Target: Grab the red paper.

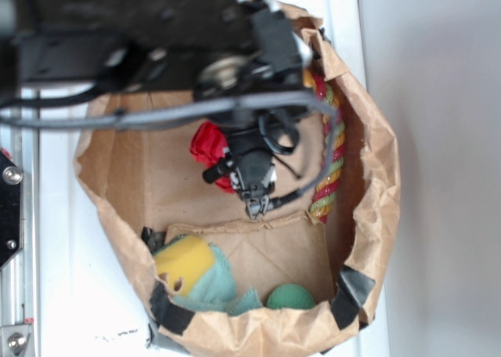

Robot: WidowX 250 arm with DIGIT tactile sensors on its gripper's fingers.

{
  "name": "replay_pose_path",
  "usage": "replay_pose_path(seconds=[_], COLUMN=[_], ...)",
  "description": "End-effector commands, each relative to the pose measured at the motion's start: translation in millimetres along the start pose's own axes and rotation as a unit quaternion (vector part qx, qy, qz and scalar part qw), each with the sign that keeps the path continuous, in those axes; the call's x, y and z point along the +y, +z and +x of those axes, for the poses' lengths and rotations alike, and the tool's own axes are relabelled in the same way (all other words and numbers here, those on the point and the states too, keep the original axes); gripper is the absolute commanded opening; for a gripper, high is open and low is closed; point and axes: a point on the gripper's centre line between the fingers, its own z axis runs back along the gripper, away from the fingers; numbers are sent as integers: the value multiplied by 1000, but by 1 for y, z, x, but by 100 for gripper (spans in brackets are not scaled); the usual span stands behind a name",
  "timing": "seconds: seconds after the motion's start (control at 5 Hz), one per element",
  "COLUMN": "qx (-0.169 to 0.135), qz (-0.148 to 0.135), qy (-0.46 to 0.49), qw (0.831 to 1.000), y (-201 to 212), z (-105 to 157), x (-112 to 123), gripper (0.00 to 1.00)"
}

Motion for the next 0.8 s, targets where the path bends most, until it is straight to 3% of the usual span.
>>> replay_pose_path(seconds=[0.0, 0.6], qx=[41, -55], qz=[2, 8], qy=[-83, -103], qw=[996, 993], y=[27, 61], z=[13, 5], x=[-18, -45], gripper=[0, 0])
